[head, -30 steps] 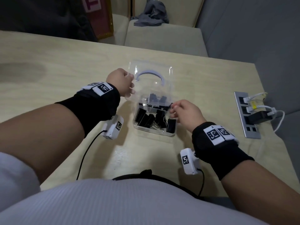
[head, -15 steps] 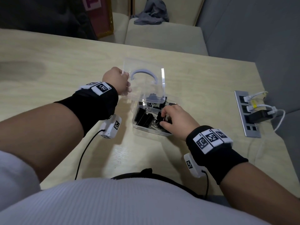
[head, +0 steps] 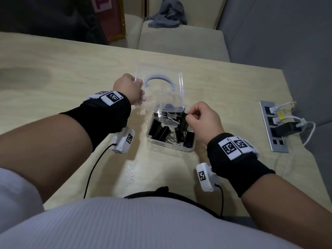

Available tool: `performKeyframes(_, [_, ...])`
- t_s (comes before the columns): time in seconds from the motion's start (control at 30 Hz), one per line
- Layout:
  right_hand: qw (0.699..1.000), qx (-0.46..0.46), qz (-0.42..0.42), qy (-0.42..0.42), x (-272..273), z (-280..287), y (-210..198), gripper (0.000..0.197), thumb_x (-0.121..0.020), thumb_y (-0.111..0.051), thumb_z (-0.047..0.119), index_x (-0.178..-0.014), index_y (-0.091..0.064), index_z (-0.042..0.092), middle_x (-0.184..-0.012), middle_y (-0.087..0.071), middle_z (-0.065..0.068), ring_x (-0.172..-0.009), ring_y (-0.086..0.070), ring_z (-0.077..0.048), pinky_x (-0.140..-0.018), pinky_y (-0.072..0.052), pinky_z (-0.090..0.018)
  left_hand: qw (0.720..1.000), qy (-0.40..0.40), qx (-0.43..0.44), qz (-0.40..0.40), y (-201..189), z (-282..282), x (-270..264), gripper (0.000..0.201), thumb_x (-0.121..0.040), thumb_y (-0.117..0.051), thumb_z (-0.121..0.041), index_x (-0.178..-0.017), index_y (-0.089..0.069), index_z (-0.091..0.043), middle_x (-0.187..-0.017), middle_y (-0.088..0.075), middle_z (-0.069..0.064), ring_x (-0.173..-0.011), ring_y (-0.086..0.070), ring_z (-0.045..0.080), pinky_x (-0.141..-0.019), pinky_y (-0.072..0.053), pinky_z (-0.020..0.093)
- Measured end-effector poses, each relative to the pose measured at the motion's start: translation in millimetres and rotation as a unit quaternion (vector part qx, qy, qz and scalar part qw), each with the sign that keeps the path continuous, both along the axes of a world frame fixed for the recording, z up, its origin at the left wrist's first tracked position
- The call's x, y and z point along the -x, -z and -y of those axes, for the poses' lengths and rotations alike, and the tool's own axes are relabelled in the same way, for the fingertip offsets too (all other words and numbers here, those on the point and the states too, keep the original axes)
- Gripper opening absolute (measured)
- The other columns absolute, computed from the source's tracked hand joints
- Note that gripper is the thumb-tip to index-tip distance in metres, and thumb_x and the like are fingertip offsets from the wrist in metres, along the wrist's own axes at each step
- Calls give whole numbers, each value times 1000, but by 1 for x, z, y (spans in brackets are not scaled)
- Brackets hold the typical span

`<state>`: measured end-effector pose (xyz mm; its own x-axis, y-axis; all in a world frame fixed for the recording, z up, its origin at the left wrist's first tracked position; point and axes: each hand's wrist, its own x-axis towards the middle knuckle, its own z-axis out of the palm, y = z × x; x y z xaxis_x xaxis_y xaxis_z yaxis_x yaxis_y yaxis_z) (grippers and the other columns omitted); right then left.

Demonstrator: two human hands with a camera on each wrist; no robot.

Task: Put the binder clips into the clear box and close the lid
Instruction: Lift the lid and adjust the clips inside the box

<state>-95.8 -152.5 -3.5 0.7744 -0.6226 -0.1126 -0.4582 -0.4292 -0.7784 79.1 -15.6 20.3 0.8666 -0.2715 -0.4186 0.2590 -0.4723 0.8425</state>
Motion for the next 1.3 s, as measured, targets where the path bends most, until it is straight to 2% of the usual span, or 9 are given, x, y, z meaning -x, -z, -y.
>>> performKeyframes(0.2, [994,-97,-20,43,0,-4,1,8,-84,-52,13,-76,-54,15,-73,-57,2,-62,-60,-19,-66,-59,-41,1000,-1,-2,22,-1,1,-3,29,-100,-41,-17,-124,-46,-3,-71,-58,9,-51,-56,21,-47,-44,27])
performKeyframes(0.33, [990,-127,-65,5,0,-14,7,9,-87,-48,14,-79,-51,16,-76,-58,1,-66,-70,-25,-73,-56,-48,1000,1,-5,25,-1,-1,-3,28,-100,-41,-18,-122,-48,-2,-72,-59,10,-51,-58,22,-49,-46,29])
performKeyframes(0.5, [988,-20,-126,-88,0,-19,18,10,-84,-52,11,-85,-52,21,-74,-56,5,-74,-58,-22,-70,-49,-32,1000,2,-6,20,-1,-1,-2,27,-100,-40,-18,-121,-47,-2,-79,-60,13,-50,-56,21,-47,-44,26])
performKeyframes(0.6, [991,-43,-108,-61,-1,-15,18,11,-84,-53,10,-87,-55,21,-77,-59,3,-77,-65,-24,-74,-55,-36,1000,6,-13,26,0,-2,-3,28,-100,-41,-19,-122,-47,-2,-80,-61,13,-50,-57,21,-46,-44,26])
performKeyframes(0.73, [991,-120,-56,5,-3,-8,7,12,-87,-51,10,-83,-57,20,-79,-60,4,-64,-70,-19,-72,-58,-39,1000,6,-15,21,0,-2,-2,29,-101,-41,-19,-124,-47,-2,-88,-61,17,-50,-55,21,-44,-44,24])
performKeyframes(0.87, [996,-31,-82,-20,-4,-2,5,11,-84,-51,16,-81,-61,18,-78,-65,1,-72,-69,-24,-76,-58,-46,999,19,-25,19,0,-2,-1,24,-101,-39,-16,-121,-45,-4,-91,-60,17,-49,-51,19,-35,-38,18])
performKeyframes(1.03, [970,108,-167,-140,-2,-11,16,17,-89,-54,17,-101,-67,17,-106,-65,-6,-93,-61,-24,-83,-47,-27,998,31,-35,43,1,-2,1,19,-101,-40,-20,-115,-45,-8,-88,-62,17,-45,-53,18,-27,-35,11])
performKeyframes(1.17, [970,127,-150,-141,0,-19,22,16,-88,-58,20,-102,-64,16,-108,-57,-8,-97,-57,-26,-84,-44,-31,998,35,-41,43,1,-3,0,24,-101,-41,-20,-120,-46,-6,-88,-64,16,-47,-55,18,-28,-38,13])
performKeyframes(1.3, [979,108,-120,-123,1,-14,17,16,-91,-53,18,-102,-64,17,-109,-57,-4,-92,-56,-18,-82,-40,-23,998,28,-35,38,2,-4,0,16,-100,-42,-20,-112,-45,-10,-78,-63,12,-47,-57,19,-36,-43,20])
